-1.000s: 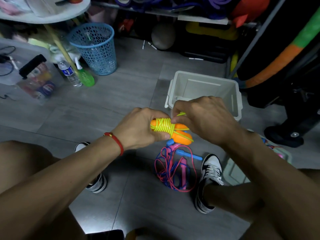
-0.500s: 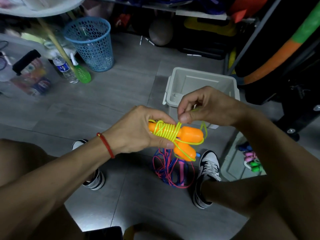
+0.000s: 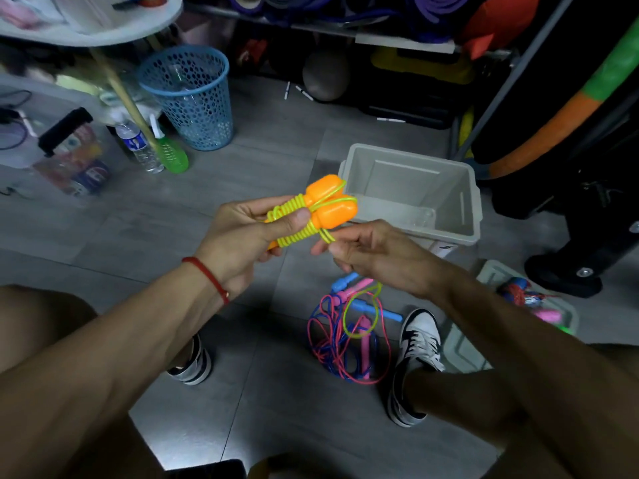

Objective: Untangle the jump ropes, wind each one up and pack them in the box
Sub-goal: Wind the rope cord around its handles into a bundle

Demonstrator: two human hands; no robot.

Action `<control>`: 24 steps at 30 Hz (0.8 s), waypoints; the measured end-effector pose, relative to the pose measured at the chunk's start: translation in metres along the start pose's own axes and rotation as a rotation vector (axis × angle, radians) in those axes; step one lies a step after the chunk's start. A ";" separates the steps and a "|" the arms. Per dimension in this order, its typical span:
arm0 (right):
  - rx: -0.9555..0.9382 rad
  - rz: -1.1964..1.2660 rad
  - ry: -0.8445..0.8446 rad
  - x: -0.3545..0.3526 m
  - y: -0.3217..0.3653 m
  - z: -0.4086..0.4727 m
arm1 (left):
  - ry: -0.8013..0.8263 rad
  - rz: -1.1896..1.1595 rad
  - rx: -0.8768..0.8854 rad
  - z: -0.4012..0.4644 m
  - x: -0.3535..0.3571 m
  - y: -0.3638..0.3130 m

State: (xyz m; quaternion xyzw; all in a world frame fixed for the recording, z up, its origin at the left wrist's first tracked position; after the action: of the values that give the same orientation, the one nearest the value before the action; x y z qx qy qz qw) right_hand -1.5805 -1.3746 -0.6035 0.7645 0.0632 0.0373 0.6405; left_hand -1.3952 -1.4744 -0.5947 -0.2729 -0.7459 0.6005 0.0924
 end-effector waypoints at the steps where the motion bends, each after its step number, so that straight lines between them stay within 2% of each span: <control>1: 0.011 -0.027 -0.019 0.006 -0.001 0.001 | -0.042 0.019 -0.015 0.002 0.001 0.002; 4: 0.086 -0.040 -0.104 0.017 -0.003 0.002 | -0.136 0.065 0.000 0.003 0.006 0.005; 9: 0.125 0.028 -0.206 0.030 0.005 -0.001 | -0.185 0.127 0.195 0.002 0.013 0.004; 13: 0.154 0.159 -0.326 0.038 0.010 0.000 | -0.330 0.432 0.305 0.012 0.013 0.016; 16: 0.156 0.035 -0.488 0.036 0.017 0.005 | -0.407 0.629 0.522 0.010 0.018 0.016; 19: 0.144 0.093 -0.671 0.035 0.024 0.008 | -0.507 0.839 0.748 0.006 0.023 0.016; 22: 0.168 0.198 -0.776 0.038 0.030 0.003 | -0.548 0.883 0.872 0.001 0.027 0.017; 24: 0.156 0.219 -0.820 0.034 0.031 0.000 | -0.484 0.843 0.956 -0.003 0.030 0.014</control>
State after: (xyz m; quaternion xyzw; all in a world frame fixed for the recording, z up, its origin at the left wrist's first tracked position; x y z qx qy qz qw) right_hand -1.5451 -1.3748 -0.5735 0.7643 -0.2753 -0.2066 0.5453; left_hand -1.4145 -1.4548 -0.6133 -0.3274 -0.2283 0.8929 -0.2085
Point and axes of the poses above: each hand's wrist, its own z-axis towards the middle knuckle, its own x-axis out of the palm, y = z × x, the point moved 1 cm from there along z, towards the middle knuckle, and after that the axes turned 13 degrees about z, right-handed, at the moved point
